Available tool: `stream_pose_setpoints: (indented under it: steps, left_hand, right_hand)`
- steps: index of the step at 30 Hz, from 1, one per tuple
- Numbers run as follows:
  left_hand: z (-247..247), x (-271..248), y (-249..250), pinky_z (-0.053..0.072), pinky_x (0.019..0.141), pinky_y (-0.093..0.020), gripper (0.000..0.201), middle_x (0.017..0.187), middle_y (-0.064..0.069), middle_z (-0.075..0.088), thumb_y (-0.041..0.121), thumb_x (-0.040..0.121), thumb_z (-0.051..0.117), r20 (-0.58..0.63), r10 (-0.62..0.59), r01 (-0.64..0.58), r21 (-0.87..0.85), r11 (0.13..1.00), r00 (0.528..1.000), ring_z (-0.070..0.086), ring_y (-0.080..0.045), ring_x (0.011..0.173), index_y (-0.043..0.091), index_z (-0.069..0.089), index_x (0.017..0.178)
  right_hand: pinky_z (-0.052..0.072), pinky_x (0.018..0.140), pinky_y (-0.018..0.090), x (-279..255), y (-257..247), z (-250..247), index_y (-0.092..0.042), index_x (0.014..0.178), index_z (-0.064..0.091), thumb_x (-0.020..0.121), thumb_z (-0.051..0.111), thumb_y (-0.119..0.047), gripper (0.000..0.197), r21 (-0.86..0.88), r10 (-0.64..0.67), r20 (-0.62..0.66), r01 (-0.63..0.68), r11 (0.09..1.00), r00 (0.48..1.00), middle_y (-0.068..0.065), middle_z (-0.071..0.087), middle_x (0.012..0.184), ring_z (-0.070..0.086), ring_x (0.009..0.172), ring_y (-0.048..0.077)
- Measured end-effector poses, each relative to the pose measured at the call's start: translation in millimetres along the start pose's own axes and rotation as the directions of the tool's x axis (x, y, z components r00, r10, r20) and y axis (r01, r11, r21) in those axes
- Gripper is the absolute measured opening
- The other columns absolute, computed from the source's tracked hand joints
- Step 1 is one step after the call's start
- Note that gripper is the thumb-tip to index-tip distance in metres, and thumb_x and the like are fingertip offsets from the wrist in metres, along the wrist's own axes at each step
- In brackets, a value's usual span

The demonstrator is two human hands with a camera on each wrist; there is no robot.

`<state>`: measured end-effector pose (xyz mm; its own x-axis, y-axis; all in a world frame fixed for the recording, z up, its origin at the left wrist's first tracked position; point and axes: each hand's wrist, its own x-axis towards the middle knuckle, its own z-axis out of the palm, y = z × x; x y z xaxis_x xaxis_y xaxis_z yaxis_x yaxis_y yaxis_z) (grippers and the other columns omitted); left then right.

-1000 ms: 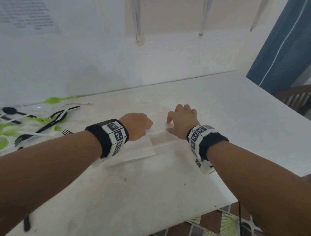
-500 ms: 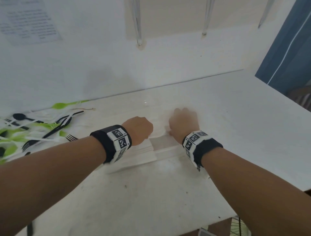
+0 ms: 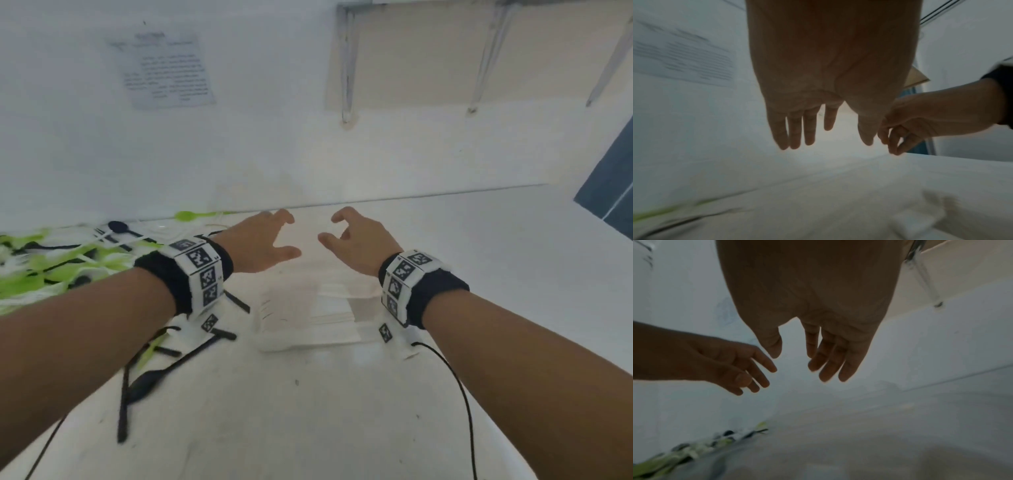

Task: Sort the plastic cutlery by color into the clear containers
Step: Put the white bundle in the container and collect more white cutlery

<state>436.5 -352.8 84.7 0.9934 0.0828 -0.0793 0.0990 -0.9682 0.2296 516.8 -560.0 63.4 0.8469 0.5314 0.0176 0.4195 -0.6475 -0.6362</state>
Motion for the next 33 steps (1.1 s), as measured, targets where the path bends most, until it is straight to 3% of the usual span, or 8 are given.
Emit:
stream_pose_setpoints:
  steps: [2, 5, 9, 17, 19, 23, 30, 33]
  left_hand:
    - [-13.8, -7.9, -26.2, 0.040, 0.112, -0.042, 0.085, 0.153, -0.005, 0.044, 0.066, 0.090, 0.061, 0.045, -0.099, 0.097, 0.036, 0.995, 0.994, 0.049, -0.023, 0.135, 0.025, 0.027, 0.157]
    - [-35.0, -42.0, -77.3, 0.036, 0.116, -0.041, 0.091, 0.161, -0.004, 0.038, 0.070, 0.090, 0.058, 0.100, -0.259, 0.256, 0.047, 0.966, 0.961, 0.043, -0.025, 0.142, 0.023, 0.024, 0.160]
    - [-46.8, -102.9, -143.6, 0.039, 0.112, -0.038, 0.075, 0.153, -0.003, 0.048, 0.070, 0.092, 0.053, 0.079, -0.410, 0.407, 0.061, 0.912, 0.908, 0.049, -0.025, 0.137, 0.025, 0.042, 0.151]
    - [-49.3, -222.3, -270.9, 0.043, 0.098, -0.035, 0.063, 0.142, -0.001, 0.055, 0.066, 0.095, 0.054, 0.101, -0.594, 0.597, 0.009, 0.802, 0.798, 0.054, -0.021, 0.119, 0.022, 0.053, 0.141]
    - [-47.6, -246.1, -299.9, 0.044, 0.094, -0.035, 0.061, 0.137, -0.001, 0.057, 0.065, 0.095, 0.054, 0.099, -0.621, 0.624, -0.001, 0.781, 0.777, 0.054, -0.019, 0.109, 0.023, 0.055, 0.138]
    - [-40.8, -283.1, -349.7, 0.043, 0.103, -0.036, 0.055, 0.136, 0.003, 0.058, 0.063, 0.096, 0.055, 0.102, -0.636, 0.641, -0.022, 0.767, 0.765, 0.054, -0.018, 0.118, 0.024, 0.059, 0.134]
    - [-27.0, -301.1, -393.8, 0.046, 0.103, -0.037, 0.038, 0.130, 0.004, 0.061, 0.055, 0.099, 0.054, 0.114, -0.583, 0.592, -0.076, 0.802, 0.805, 0.056, -0.016, 0.114, 0.027, 0.063, 0.124]
    - [-19.9, -297.1, -398.7, 0.048, 0.103, -0.038, 0.035, 0.127, 0.004, 0.063, 0.052, 0.100, 0.054, 0.134, -0.564, 0.577, -0.088, 0.812, 0.815, 0.059, -0.017, 0.115, 0.027, 0.064, 0.124]
  right_hand:
    - [0.046, 0.101, 0.039, 8.7, -20.5, 7.6, -0.028, 0.143, 0.043, 0.093, 0.058, -0.061, 0.062, 0.076, -0.020, 0.079, 0.014, 0.997, 0.997, 0.001, 0.064, 0.124, 0.060, 0.115, 0.020]
    - [0.043, 0.106, 0.039, 21.8, -67.2, 35.1, -0.030, 0.146, 0.040, 0.091, 0.058, -0.067, 0.069, 0.093, -0.097, 0.190, 0.080, 0.992, 0.977, 0.003, 0.058, 0.140, 0.056, 0.126, 0.022]
    - [0.041, 0.109, 0.040, 30.4, -130.3, 85.7, -0.028, 0.150, 0.037, 0.089, 0.056, -0.072, 0.077, 0.081, -0.186, 0.273, 0.170, 0.982, 0.944, 0.005, 0.056, 0.145, 0.053, 0.131, 0.025]
    - [0.042, 0.099, 0.035, 33.9, -248.8, 211.8, -0.021, 0.143, 0.048, 0.091, 0.054, -0.071, 0.073, -0.052, -0.272, 0.456, 0.330, 0.942, 0.847, 0.003, 0.057, 0.141, 0.054, 0.128, 0.024]
    - [0.042, 0.094, 0.034, 32.7, -270.7, 242.0, -0.021, 0.138, 0.053, 0.093, 0.055, -0.067, 0.065, -0.083, -0.280, 0.498, 0.366, 0.927, 0.821, 0.002, 0.058, 0.138, 0.055, 0.123, 0.023]
    - [0.045, 0.094, 0.035, 29.6, -306.0, 295.0, -0.020, 0.126, 0.060, 0.097, 0.054, -0.058, 0.047, -0.153, -0.277, 0.546, 0.419, 0.895, 0.791, 0.002, 0.061, 0.128, 0.057, 0.116, 0.022]
    - [0.049, 0.081, 0.032, 32.9, -334.5, 342.3, -0.028, 0.107, 0.066, 0.097, 0.060, -0.040, 0.017, -0.176, -0.309, 0.447, 0.421, 0.890, 0.839, -0.004, 0.064, 0.106, 0.062, 0.098, 0.019]
    - [0.054, 0.081, 0.035, 36.8, -343.2, 352.5, -0.030, 0.108, 0.064, 0.097, 0.059, -0.036, 0.014, -0.173, -0.328, 0.419, 0.429, 0.887, 0.847, 0.000, 0.064, 0.108, 0.062, 0.089, 0.019]
